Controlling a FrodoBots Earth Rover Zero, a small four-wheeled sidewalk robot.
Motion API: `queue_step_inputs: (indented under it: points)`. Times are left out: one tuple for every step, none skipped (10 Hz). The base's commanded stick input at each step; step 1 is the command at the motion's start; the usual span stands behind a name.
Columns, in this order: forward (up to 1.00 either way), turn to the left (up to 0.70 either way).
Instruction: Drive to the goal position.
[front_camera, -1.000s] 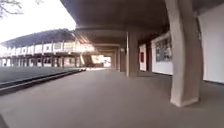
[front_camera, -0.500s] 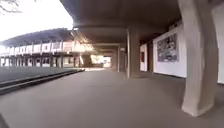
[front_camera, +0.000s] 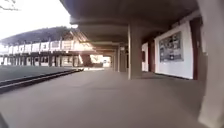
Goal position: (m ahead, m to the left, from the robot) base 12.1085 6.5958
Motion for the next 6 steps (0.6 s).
queue_step_inputs:
  points:
    - [0.7,0.0]
    - [0.7,0.0]
    - [0.7,0.0]
    - [0.7,0.0]
    - [0.7,0.0]
    - [0.7,0.0]
